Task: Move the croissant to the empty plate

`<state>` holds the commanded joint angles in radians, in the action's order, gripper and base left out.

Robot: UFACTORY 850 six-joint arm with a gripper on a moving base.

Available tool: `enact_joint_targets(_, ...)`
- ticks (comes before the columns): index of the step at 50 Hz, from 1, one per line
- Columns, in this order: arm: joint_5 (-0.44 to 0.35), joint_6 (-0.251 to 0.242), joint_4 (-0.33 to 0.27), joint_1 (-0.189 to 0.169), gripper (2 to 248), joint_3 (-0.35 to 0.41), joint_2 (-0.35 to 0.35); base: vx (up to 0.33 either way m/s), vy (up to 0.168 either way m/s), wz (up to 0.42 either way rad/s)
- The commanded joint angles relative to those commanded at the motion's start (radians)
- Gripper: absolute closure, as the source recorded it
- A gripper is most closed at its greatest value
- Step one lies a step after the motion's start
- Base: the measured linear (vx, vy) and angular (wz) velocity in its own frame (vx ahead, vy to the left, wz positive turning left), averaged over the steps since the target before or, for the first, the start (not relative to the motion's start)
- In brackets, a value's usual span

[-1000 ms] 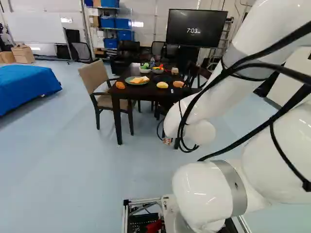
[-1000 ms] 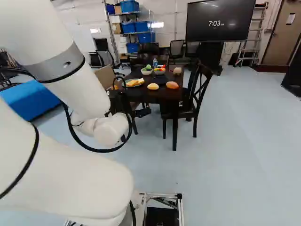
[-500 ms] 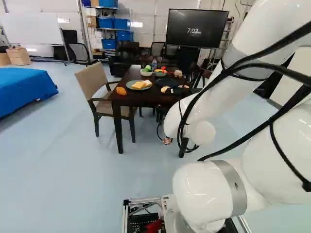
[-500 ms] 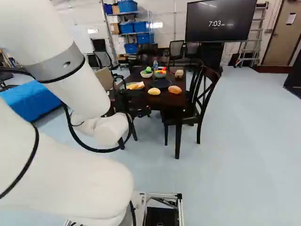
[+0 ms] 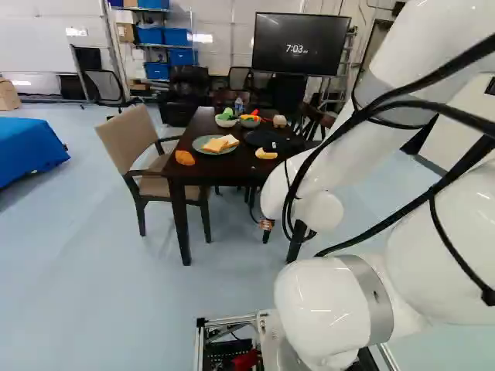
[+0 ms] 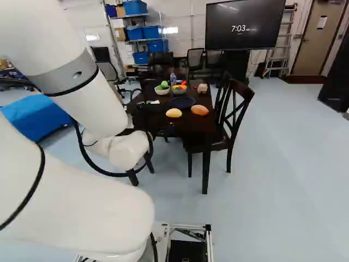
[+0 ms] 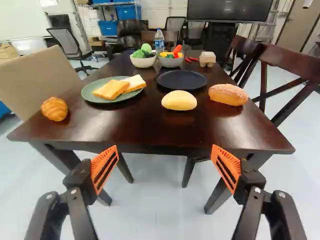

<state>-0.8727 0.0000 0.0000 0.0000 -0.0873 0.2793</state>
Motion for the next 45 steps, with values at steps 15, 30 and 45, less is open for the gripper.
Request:
enact_joint_targets(15, 0.0, 0.0, 0.0, 0.0, 3, 0.0, 0.0, 0.223, 0.076, -0.064)
enact_joint_targets(30, 0.0, 0.0, 0.0, 0.0, 3, 0.0, 0.0, 0.194, 0.085, -0.027)
enact_joint_targets(45, 0.0, 0.0, 0.0, 0.0, 3, 0.0, 0.0, 0.157, 0.062, -0.021)
